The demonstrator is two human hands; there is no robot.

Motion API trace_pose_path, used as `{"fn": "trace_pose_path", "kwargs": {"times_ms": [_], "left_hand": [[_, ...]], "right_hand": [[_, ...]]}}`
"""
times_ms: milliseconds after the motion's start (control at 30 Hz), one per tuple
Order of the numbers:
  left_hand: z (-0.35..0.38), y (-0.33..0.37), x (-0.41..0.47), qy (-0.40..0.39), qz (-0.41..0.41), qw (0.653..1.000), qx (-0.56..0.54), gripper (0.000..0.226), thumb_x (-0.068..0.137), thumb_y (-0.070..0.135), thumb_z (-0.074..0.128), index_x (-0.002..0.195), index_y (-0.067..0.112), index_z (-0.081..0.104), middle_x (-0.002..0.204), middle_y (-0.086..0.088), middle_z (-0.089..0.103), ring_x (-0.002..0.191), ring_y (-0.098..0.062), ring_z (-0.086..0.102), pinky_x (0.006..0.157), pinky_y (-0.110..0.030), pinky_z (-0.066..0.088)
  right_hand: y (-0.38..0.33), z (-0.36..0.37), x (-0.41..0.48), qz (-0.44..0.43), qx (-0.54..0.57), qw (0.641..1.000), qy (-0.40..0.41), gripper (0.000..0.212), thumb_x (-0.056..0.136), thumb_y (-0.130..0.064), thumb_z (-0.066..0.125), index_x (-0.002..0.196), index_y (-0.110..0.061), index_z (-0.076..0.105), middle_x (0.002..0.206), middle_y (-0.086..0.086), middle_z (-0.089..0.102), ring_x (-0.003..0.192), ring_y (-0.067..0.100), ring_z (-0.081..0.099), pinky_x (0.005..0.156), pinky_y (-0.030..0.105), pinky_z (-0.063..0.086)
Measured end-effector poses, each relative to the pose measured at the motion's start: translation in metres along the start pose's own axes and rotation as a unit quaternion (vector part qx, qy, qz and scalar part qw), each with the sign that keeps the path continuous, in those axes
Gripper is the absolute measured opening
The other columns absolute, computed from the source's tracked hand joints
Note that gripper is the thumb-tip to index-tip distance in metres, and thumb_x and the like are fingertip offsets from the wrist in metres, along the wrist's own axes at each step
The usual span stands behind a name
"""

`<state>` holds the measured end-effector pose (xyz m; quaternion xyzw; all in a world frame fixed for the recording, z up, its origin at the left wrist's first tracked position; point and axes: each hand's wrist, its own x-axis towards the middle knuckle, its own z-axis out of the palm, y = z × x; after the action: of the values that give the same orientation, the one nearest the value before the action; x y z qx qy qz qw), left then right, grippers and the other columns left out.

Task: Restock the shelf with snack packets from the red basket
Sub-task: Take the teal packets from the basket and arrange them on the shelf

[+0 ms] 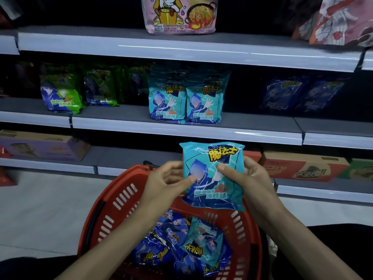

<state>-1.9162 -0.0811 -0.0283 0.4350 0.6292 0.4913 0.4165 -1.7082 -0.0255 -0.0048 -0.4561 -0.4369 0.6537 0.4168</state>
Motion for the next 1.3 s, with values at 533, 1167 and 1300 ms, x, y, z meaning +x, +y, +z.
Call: {"fn": "trace_pose_path", "kwargs": {"times_ms": [533, 1167, 1300], "left_hand": [[-0.033, 0.005, 0.070, 0.125, 0.004, 0.992, 0.033, 0.021, 0.080, 0.023, 0.090, 0.095, 0.024, 0.075, 0.088, 0.004, 0.079, 0.080, -0.012, 0.077, 0.065, -0.029, 0.063], [-0.080, 0.030, 0.266, 0.276, 0.080, 0.950, 0.119, 0.039, 0.081, 0.028, 0.090, 0.100, 0.020, 0.056, 0.085, 0.003, 0.066, 0.082, -0.021, 0.069, 0.079, -0.048, 0.060], [-0.083, 0.022, 0.270, 0.257, 0.116, 0.947, 0.153, 0.041, 0.082, 0.031, 0.088, 0.100, 0.021, 0.053, 0.082, 0.003, 0.065, 0.080, -0.021, 0.069, 0.077, -0.047, 0.059]], "right_hand": [[0.018, 0.070, 0.068, -0.209, -0.403, 0.878, 0.153, 0.070, 0.083, -0.040, 0.084, 0.141, -0.025, 0.046, 0.105, -0.008, 0.075, 0.086, 0.012, 0.074, 0.072, 0.043, 0.063], [-0.006, 0.147, 0.249, -0.379, -0.562, 0.724, 0.129, 0.047, 0.092, -0.010, 0.073, 0.133, -0.021, 0.052, 0.150, 0.020, 0.031, 0.122, 0.043, 0.049, 0.061, 0.043, 0.053], [-0.004, 0.142, 0.257, -0.406, -0.583, 0.695, 0.111, 0.046, 0.094, -0.014, 0.073, 0.136, -0.021, 0.054, 0.152, 0.024, 0.031, 0.127, 0.044, 0.046, 0.059, 0.044, 0.053]]}}
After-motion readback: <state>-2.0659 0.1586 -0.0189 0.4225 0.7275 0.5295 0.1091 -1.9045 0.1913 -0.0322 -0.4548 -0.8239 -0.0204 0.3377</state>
